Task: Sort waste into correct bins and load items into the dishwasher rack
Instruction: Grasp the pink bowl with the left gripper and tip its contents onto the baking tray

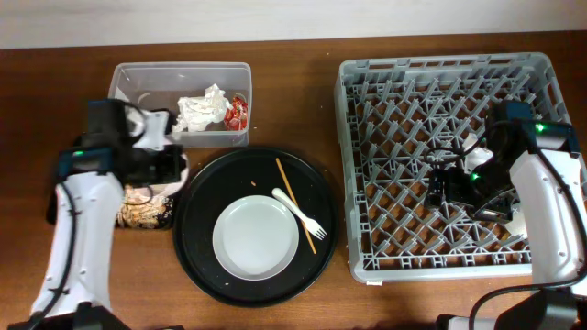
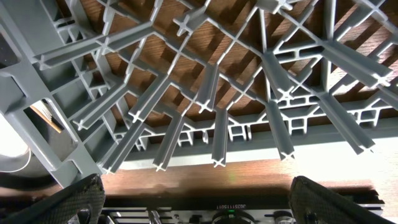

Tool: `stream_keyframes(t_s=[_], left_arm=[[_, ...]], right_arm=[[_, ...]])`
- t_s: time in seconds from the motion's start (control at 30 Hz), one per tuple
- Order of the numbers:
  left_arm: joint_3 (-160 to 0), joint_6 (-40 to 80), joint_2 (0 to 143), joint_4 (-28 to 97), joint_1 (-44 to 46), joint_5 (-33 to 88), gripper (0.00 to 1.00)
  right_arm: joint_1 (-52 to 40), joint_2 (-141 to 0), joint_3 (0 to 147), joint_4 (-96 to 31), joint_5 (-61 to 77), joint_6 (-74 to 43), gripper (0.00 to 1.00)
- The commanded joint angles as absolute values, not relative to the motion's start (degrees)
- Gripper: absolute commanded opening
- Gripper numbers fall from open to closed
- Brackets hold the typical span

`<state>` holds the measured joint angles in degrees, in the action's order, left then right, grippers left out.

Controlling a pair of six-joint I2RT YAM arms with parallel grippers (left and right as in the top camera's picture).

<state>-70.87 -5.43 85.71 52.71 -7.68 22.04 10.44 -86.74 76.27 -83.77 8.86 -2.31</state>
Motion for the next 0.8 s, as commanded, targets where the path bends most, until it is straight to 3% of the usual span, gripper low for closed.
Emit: stream_keyframes(t_s=[0.0, 0.37, 0.77], left_arm=[[-71.18, -13.54, 84.86, 52.01, -15.53, 40.16, 0.00], [-70.28, -20.45, 96.49, 51.55, -28.64, 65.14, 0.00], [-58.39, -26.94, 96.75, 44.12, -39.77, 87.53, 0.01]], right_arm=[[10.09, -86.61, 76.38, -83.83, 8.36, -1.72, 0.98], [10.09, -86.61, 76.38, -84.03, 8.36, -1.72, 0.98], [10.09, -86.61, 76.38, -84.12, 8.36, -1.72, 0.98]])
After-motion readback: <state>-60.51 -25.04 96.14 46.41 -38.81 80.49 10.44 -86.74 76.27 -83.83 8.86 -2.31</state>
